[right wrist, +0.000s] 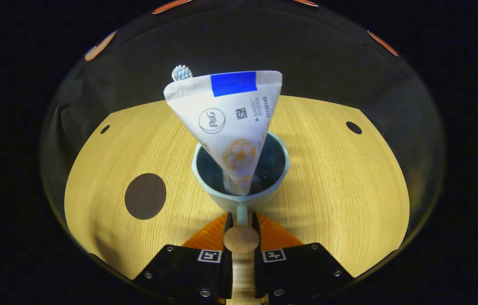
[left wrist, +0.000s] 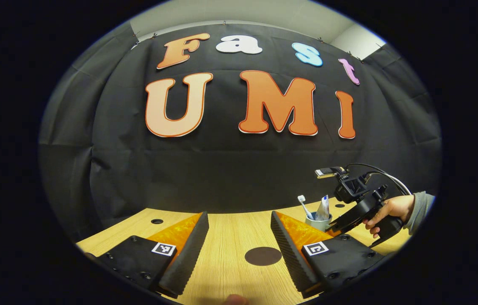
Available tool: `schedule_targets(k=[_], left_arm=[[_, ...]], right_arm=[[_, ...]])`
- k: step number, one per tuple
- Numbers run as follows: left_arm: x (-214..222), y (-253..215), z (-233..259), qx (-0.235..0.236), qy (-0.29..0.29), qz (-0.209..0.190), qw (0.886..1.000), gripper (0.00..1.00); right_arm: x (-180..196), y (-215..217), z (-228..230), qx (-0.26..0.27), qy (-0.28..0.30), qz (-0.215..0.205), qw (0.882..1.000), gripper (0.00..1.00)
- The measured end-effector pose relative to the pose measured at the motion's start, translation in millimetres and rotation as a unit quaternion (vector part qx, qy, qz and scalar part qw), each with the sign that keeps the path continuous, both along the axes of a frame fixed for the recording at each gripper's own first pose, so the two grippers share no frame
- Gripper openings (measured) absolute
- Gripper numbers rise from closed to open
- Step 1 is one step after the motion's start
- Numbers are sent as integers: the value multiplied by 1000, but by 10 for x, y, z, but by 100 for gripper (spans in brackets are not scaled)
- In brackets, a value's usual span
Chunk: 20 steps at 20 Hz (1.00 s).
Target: Put the toothbrush and toothpaste on the desktop into the cup, then pick up the cup and place it on the coaster on the desktop.
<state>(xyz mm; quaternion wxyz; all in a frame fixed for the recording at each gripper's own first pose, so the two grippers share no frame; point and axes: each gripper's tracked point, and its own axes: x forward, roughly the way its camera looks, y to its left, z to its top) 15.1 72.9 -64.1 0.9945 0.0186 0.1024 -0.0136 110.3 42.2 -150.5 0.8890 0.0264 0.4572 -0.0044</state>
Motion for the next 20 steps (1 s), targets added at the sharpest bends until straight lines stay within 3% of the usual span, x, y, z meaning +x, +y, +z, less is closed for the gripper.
schedule_targets(k=[7,20], left_arm=[[-33,50,-16,4,5,19,1000,94],[-121,199,-71,3,6,26,1000,94]], right_arm=[[76,41,80,6,-33,28,999,20],[187,0,69,1,-48,134,990,19]])
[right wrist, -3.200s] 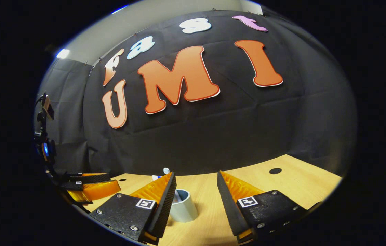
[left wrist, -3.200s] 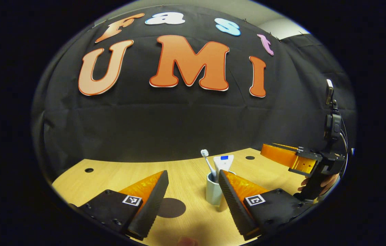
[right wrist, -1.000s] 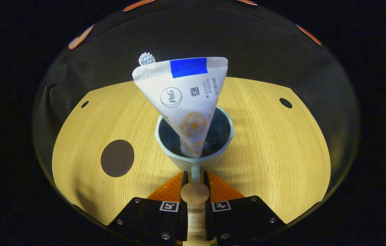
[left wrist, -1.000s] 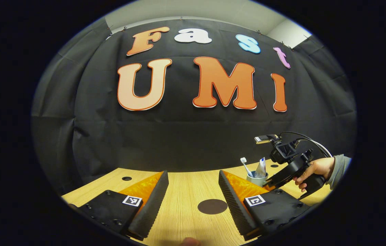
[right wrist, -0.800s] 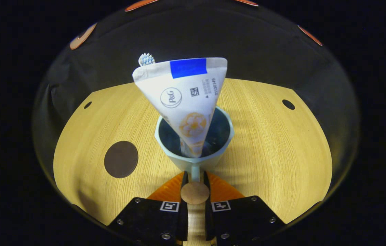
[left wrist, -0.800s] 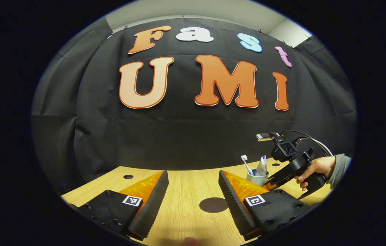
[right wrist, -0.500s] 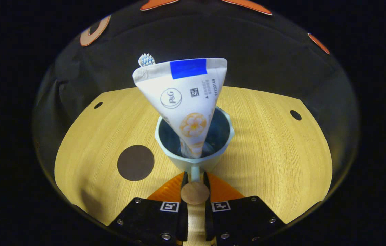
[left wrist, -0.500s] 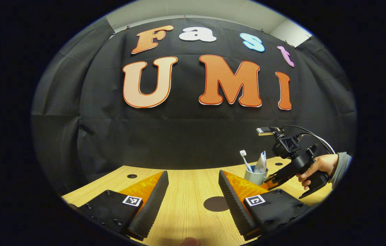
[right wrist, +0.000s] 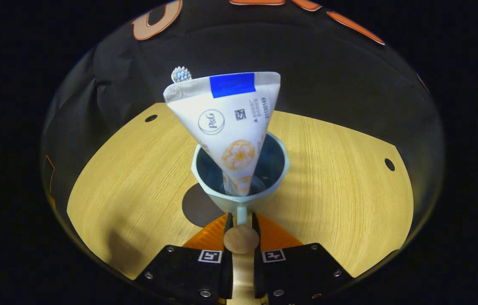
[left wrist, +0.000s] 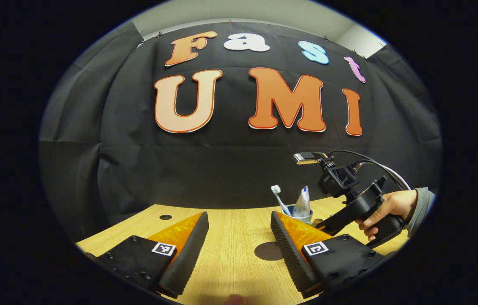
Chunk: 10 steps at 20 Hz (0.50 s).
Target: Put the toothbrush and toothpaste on the desktop into the cup, then pick up the cup and place it on the coaster on the desktop.
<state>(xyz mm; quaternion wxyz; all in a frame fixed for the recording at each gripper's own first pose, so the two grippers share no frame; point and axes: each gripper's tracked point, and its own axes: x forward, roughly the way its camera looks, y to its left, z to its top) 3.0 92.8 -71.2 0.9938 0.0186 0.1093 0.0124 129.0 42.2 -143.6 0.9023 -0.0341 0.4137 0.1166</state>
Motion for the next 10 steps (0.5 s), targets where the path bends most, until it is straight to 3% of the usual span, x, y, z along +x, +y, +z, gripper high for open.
schedule_targets(k=[10], left_arm=[[-48,154,-88,-8,9,11,1000,93]], right_arm=[[-28,-21,-4,0,26,38,999,20]])
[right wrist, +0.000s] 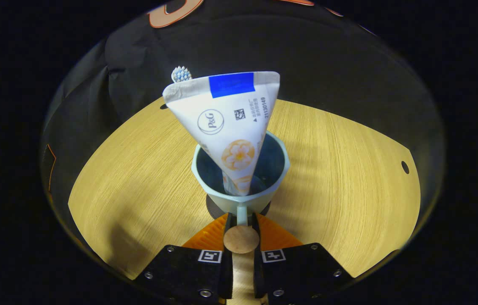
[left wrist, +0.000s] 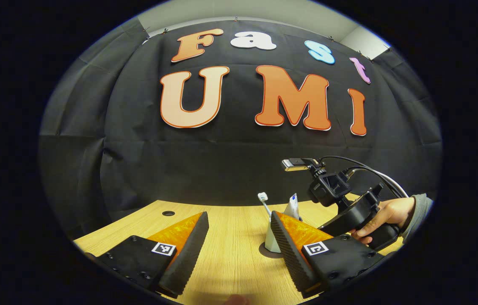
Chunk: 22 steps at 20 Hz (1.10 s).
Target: Put the toothbrush and toothpaste on the desktop into the cup, then pick up the cup and place it on the coaster on the desktop.
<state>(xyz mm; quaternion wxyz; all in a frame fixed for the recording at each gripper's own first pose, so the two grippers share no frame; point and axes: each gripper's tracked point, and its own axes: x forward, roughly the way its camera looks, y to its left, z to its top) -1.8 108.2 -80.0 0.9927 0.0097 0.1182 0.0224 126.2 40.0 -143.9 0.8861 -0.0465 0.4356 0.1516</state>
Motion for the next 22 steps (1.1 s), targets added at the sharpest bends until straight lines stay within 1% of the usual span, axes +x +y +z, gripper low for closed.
schedule_targets(k=[2,4,5,6,7,8,9,10,11,14,15,18,20,22], left_arm=[[-24,38,23,1,-1,4,1000,92],[-41,75,25,4,-1,8,1000,94],[-38,77,24,5,0,9,1000,94],[-35,81,24,5,0,9,1000,94],[-33,65,26,5,1,9,1000,94],[-29,50,11,6,3,9,1000,94],[-34,24,11,6,4,8,1000,94],[-22,-7,18,6,3,7,1000,95],[-26,-31,23,6,2,5,1000,94],[-11,-89,68,12,-1,2,1000,94],[-8,-100,80,14,-3,1,1000,93],[12,-178,110,16,-6,-2,1000,94],[31,-253,140,18,-9,-5,1000,94],[63,-301,166,23,-13,-7,1000,94]], right_arm=[[25,-57,22,-2,-2,-4,1000,20],[-10,-9,49,-3,-1,-6,1000,21],[-47,-5,58,0,-2,-1,1000,25],[-79,3,52,3,2,6,1000,26],[-80,-12,85,6,2,10,1000,34],[-81,-11,118,9,-3,11,1000,40],[-95,-10,140,12,-7,11,1000,48],[-104,-11,180,20,-13,12,1000,52],[-118,-31,227,27,-19,10,999,58],[-104,-91,382,50,-53,9,997,66],[-104,-106,466,61,-67,12,996,76],[-87,-237,675,79,-118,10,990,81],[-66,-312,801,85,-157,9,984,81],[-104,-390,926,94,-184,11,978,81]])
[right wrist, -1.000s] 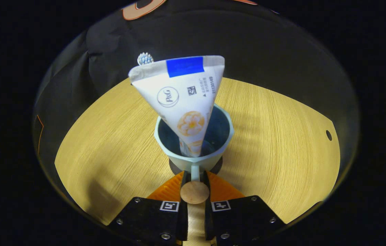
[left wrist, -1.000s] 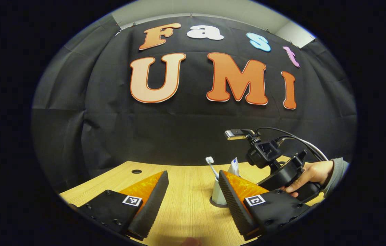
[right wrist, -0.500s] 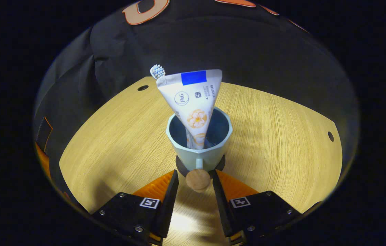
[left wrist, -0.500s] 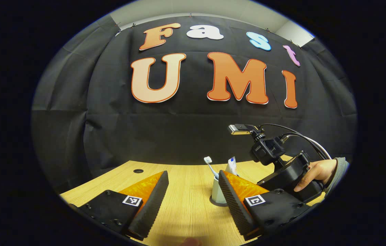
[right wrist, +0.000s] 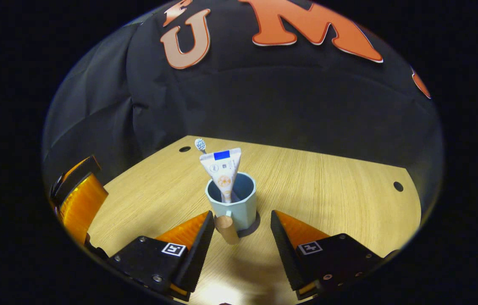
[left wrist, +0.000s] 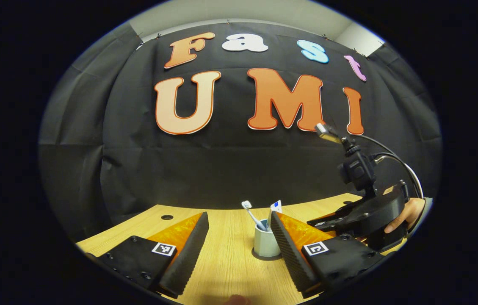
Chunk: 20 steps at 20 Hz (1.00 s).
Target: Put the toothbrush and toothpaste on the desktop into the cup, then pick up the cup and place it on the coaster on the desktop.
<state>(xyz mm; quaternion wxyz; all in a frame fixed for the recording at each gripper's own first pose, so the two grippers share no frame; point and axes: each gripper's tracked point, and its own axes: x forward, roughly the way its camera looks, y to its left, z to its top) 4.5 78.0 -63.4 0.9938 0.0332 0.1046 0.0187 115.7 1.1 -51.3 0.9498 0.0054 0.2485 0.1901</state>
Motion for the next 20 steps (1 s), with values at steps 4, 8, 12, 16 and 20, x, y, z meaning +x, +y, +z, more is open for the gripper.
schedule_targets(k=[4,8,12,16,20], left_arm=[[58,-146,54,-1,-10,-8,1000,93],[135,-307,91,1,-18,-16,1000,94],[235,-532,120,-5,-31,-32,999,94],[372,-652,149,-3,-48,-29,998,94],[443,-718,261,12,-73,-32,997,94]], right_arm=[[-43,-250,253,17,-57,-18,998,82],[-75,-576,543,24,-134,-47,990,81],[-103,-789,749,33,-189,-67,979,81],[-56,-929,929,42,-241,-82,966,81],[-87,-1022,1134,59,-277,-94,954,81]])
